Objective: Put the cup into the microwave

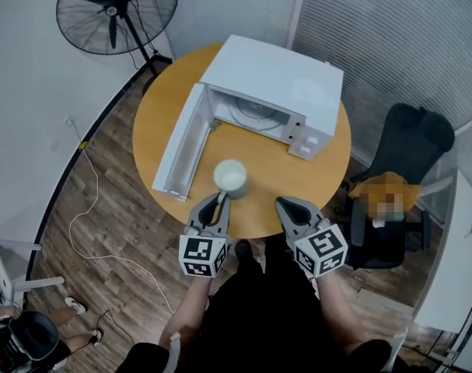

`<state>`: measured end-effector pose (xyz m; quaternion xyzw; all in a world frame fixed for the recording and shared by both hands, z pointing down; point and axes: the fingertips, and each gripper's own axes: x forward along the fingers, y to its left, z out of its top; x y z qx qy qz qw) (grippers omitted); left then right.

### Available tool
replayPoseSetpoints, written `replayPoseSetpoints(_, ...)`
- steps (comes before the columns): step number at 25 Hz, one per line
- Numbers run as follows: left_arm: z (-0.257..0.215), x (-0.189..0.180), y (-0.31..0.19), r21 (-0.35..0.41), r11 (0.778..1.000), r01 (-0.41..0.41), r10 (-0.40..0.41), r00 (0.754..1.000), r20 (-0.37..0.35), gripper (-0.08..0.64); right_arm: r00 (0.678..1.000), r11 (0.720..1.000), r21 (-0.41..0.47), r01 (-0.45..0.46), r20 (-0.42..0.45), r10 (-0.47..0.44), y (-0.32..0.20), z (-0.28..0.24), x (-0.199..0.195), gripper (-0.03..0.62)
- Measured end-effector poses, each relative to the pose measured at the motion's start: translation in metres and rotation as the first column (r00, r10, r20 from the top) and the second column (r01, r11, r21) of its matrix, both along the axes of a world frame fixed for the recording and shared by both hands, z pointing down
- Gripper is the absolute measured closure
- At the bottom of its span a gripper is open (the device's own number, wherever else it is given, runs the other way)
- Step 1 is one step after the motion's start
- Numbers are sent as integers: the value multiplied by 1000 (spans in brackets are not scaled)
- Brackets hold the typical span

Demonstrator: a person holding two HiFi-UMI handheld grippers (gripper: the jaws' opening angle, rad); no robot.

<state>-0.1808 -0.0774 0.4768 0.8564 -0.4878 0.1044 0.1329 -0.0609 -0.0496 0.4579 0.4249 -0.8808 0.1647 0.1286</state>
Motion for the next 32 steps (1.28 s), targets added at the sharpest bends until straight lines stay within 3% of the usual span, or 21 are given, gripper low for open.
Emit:
replayPoseSetpoints(12,11,18,-48,-15,1000,15,-15,999,37,523,999,999,-10,45,12,-45,-40,2,9,583)
replayPoseSetpoints(32,58,63,-170,-39,997,72,-66,990,124,523,990,985,-94,143,29,-141,-121,27,51,583)
